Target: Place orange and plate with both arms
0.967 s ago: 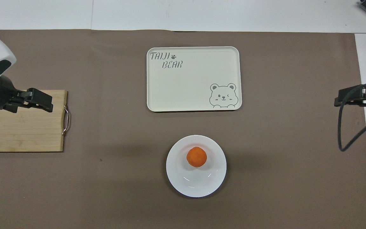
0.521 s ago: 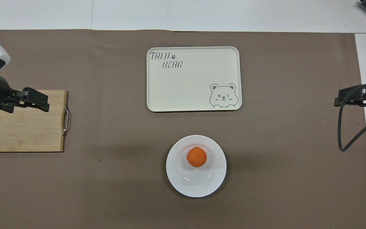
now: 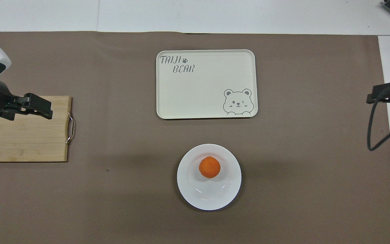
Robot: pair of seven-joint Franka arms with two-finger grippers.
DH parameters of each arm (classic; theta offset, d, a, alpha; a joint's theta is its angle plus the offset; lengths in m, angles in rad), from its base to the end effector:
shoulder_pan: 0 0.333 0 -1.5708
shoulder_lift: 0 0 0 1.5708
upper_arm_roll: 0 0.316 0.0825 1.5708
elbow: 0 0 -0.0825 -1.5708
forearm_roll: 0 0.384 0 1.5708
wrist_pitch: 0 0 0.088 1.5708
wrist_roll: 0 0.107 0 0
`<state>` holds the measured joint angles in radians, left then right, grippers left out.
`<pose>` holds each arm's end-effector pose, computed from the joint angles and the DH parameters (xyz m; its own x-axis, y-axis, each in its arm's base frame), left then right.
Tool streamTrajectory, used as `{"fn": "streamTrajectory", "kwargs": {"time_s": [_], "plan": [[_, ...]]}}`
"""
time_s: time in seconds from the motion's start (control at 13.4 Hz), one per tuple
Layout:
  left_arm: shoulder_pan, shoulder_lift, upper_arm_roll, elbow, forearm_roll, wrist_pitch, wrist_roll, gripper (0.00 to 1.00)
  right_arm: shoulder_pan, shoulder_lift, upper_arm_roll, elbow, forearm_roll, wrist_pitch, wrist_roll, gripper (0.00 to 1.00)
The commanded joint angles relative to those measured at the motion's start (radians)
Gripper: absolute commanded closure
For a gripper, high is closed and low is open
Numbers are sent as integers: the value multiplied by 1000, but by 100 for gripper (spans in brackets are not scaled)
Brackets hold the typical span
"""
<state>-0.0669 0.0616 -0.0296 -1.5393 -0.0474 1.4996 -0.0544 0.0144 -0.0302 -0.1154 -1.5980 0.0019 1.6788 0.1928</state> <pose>0.5617 -0.0592 0.5990 0.9936 -0.0451 -0.1035 -0.0408 -0.9982 0.0436 0.5531 -0.0569 0.6383 0.9511 -0.2895 0.1075 -0.2884 -0.9572 -0.0265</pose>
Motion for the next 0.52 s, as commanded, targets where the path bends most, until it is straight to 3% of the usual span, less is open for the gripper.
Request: {"fn": "streamTrajectory", "kwargs": {"time_s": [0.0,0.15,0.45], "plan": [[10,-17,-7,-15,11,-7,4,0,-27,9,5,10,3,25,-22,0],[10,-17,-7,-15,11,-7,4,0,-30,4,5,1,-13,25,-216,0],[10,-17,-7,-15,11,-7,4,0,-42,-23,5,-75,-11,30,-248,0]]}}
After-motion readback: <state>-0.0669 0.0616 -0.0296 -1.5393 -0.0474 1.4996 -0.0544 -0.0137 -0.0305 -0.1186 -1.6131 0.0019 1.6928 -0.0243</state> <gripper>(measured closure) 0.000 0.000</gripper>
